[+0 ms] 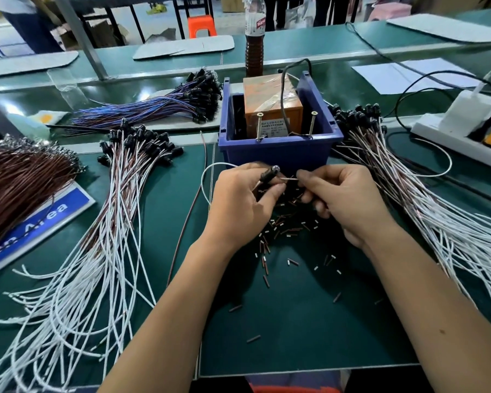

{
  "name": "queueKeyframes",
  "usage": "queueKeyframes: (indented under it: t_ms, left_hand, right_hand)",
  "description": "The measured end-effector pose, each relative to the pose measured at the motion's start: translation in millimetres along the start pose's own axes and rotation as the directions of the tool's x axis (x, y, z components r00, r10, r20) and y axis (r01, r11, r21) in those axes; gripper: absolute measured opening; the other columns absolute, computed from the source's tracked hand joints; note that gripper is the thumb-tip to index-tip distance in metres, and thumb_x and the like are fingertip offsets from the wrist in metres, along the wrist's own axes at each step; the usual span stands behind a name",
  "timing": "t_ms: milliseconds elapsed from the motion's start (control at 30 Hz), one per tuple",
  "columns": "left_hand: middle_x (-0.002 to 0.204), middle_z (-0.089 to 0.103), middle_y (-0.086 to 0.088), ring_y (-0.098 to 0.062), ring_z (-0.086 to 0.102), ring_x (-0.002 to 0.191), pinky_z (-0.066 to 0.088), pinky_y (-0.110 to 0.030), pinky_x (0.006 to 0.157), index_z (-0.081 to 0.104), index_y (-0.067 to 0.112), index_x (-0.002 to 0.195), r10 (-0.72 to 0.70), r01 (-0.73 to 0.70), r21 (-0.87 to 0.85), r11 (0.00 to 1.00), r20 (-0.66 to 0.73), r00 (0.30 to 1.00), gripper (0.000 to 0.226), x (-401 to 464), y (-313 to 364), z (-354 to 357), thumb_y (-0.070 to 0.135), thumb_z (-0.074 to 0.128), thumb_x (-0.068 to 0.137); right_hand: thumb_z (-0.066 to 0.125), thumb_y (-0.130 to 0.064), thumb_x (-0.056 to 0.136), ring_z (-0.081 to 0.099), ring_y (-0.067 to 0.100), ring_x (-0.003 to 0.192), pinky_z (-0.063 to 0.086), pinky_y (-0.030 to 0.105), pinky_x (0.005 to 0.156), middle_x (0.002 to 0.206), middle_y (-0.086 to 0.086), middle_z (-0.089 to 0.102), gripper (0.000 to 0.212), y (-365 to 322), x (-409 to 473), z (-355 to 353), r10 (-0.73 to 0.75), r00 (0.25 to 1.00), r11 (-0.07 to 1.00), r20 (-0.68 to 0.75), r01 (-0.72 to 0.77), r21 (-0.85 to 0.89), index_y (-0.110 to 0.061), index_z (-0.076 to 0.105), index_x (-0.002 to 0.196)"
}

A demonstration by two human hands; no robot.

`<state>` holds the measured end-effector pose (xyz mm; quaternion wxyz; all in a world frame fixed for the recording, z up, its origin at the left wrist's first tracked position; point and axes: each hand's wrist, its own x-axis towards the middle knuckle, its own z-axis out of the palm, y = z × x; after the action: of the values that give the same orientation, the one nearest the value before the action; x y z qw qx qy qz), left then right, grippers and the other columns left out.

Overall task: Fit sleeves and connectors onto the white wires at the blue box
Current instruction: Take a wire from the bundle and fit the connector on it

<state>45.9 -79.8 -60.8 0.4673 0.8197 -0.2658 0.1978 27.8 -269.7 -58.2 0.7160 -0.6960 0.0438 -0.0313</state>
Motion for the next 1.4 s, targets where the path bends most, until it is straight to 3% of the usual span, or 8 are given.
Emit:
queueKeyframes:
  t_ms: [167,400,633,867,1033,1133,1267,1400]
  left_hand:
    - [0.093,0.076,-0.002,-0.017,0.072,0.089,0.057,-0.038,0.080,0.076,0.007,0.081,0.009,-0.009,0.010,1.000,0.053,0.999,0.006,-2.2,2.3,6.7,0.001,0.076,0.083]
    - [0.091,0.078,-0.001,-0.014,0.073,0.089,0.058,-0.041,0.085,0.081,0.005,0.091,-0.115,0.115,-0.003,0.993,-0.037,0.993,0.006,-1.3,0.5,1.2,0.003,0.077,0.087]
    - [0.090,0.078,-0.001,-0.016,0.073,0.087,0.058,-0.042,0.083,0.081,0.005,0.093,-0.125,0.125,0.021,0.992,-0.026,0.992,0.007,-2.0,0.4,1.8,0.004,0.076,0.088]
    - [0.089,0.076,0.001,-0.013,0.073,0.086,0.058,-0.037,0.080,0.079,0.003,0.087,-0.088,0.087,-0.029,0.996,-0.051,0.995,0.005,-1.0,1.8,2.9,0.006,0.075,0.087]
    - [0.084,0.075,0.004,-0.010,0.070,0.078,0.051,-0.025,0.072,0.078,0.007,0.079,-0.142,0.125,-0.136,0.983,-0.126,0.982,0.008,1.1,-0.5,-3.3,0.007,0.077,0.087]
    - [0.089,0.078,0.001,-0.015,0.074,0.088,0.055,-0.026,0.079,0.077,0.009,0.080,-0.139,0.110,-0.261,0.959,-0.097,0.985,0.009,1.0,0.6,-6.9,0.006,0.074,0.088]
    - [0.093,0.079,-0.003,-0.014,0.074,0.088,0.054,-0.021,0.081,0.078,0.013,0.083,-0.197,0.153,-0.468,0.870,-0.046,0.979,0.013,3.0,7.3,-5.2,0.005,0.071,0.090]
    - [0.073,0.074,0.004,0.002,0.050,0.049,0.038,-0.011,0.049,0.080,0.015,0.087,-0.265,0.248,-0.656,0.713,0.076,0.961,0.015,1.5,11.6,-3.5,0.009,0.067,0.093]
  right_hand:
    - [0.077,-0.023,0.096,0.042,0.007,0.040,0.032,0.018,0.038,0.056,0.003,0.063,0.026,3.2,-2.6,9.5,-0.002,1.000,0.999,0.010,0.003,-0.046,-0.002,0.075,0.080]
    - [0.058,-0.037,0.107,0.048,0.010,0.042,0.036,0.019,0.039,0.061,0.009,0.069,0.043,-2.3,-0.2,3.2,0.095,0.994,0.993,-0.057,-0.090,0.081,-0.008,0.073,0.079]
    - [0.070,-0.024,0.101,0.048,0.008,0.044,0.035,0.017,0.041,0.061,0.004,0.068,0.027,3.2,-1.8,5.3,0.001,1.000,0.999,0.018,0.000,-0.039,-0.015,0.075,0.076]
    - [0.069,-0.021,0.102,0.047,0.006,0.044,0.035,0.015,0.042,0.058,0.001,0.064,0.028,5.4,-0.4,5.9,-0.022,0.999,0.999,0.023,0.021,0.044,-0.016,0.073,0.075]
    - [0.067,-0.019,0.103,0.043,0.007,0.045,0.035,0.019,0.042,0.057,-0.003,0.060,0.028,1.5,4.9,-4.7,-0.036,0.973,0.985,-0.227,0.072,0.156,-0.016,0.068,0.075]
    - [0.077,-0.027,0.095,0.044,0.009,0.045,0.036,0.023,0.043,0.054,-0.004,0.057,0.029,1.8,2.3,-6.8,-0.156,0.946,0.987,-0.283,0.162,-0.004,-0.018,0.068,0.070]
    - [0.078,-0.011,0.093,0.051,0.006,0.050,0.037,0.018,0.045,0.065,-0.001,0.066,0.004,-1.0,-8.1,7.4,-0.304,0.952,0.952,-0.033,0.305,0.025,-0.014,0.077,0.095]
    - [0.076,-0.008,0.090,0.039,0.019,0.053,0.024,0.033,0.044,0.073,0.006,0.063,0.023,-3.4,-13.5,14.3,-0.373,0.919,0.911,0.129,0.337,0.237,-0.012,0.078,0.113]
